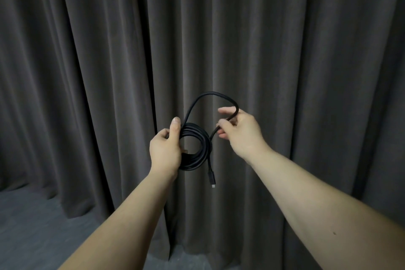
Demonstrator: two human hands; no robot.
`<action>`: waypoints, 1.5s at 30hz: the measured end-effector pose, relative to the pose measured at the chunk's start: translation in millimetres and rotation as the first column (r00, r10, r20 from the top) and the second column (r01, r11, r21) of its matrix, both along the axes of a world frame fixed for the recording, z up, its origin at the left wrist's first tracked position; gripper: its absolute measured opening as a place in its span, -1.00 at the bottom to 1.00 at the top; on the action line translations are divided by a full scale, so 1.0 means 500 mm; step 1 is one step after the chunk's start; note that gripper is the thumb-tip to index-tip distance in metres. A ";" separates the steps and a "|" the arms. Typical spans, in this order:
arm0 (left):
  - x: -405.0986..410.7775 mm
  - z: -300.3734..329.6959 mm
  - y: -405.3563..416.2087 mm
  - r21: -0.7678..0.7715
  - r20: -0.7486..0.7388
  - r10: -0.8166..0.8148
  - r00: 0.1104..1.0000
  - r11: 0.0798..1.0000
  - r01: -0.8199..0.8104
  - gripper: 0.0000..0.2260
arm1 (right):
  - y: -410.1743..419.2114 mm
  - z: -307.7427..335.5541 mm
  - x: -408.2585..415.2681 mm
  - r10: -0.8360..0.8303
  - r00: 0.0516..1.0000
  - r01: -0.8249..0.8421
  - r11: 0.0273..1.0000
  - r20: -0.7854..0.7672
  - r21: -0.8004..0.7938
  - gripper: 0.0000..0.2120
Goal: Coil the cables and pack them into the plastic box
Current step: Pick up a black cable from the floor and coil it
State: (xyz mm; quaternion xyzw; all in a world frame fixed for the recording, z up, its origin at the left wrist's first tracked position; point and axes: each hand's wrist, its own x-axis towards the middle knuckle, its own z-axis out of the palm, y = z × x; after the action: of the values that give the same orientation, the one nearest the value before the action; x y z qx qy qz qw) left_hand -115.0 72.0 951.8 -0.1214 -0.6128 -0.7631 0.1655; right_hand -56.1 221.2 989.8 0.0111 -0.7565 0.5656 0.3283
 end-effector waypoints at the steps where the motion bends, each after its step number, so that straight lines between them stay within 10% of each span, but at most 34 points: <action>1: -0.001 0.000 0.000 -0.005 -0.002 -0.005 1.000 1.000 0.005 -0.59 | 0.001 -0.001 0.000 0.007 1.000 -0.008 1.000 0.013 0.009 -0.74; 11: -0.004 -0.004 0.009 -0.040 -0.010 -0.008 1.000 0.999 0.008 -0.59 | 0.024 0.003 -0.012 -0.135 0.981 0.074 0.924 0.138 0.374 -0.72; 18: 0.015 -0.001 0.014 -0.089 -0.116 -0.009 0.993 0.996 -0.002 -0.65 | 0.039 0.026 -0.026 -0.334 0.916 0.331 0.942 -0.222 -0.055 -0.81; 35: 0.028 0.013 0.003 -0.190 -0.330 -0.101 0.939 0.981 0.039 -0.75 | 0.032 0.062 -0.038 -0.383 0.854 0.307 0.918 -0.353 -0.252 -0.73; 45: 0.018 0.021 0.005 -0.196 -0.369 -0.114 0.922 0.980 0.043 -0.80 | 0.018 0.045 -0.057 -0.106 0.992 0.090 0.976 -0.072 -0.201 -0.76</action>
State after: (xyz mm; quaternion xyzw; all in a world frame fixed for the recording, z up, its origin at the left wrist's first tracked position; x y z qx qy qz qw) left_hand -105.8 74.4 962.4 -0.3056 -0.6317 -0.6715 0.2380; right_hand -84.7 230.4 1012.1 -0.0355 -0.6822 0.6198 0.3863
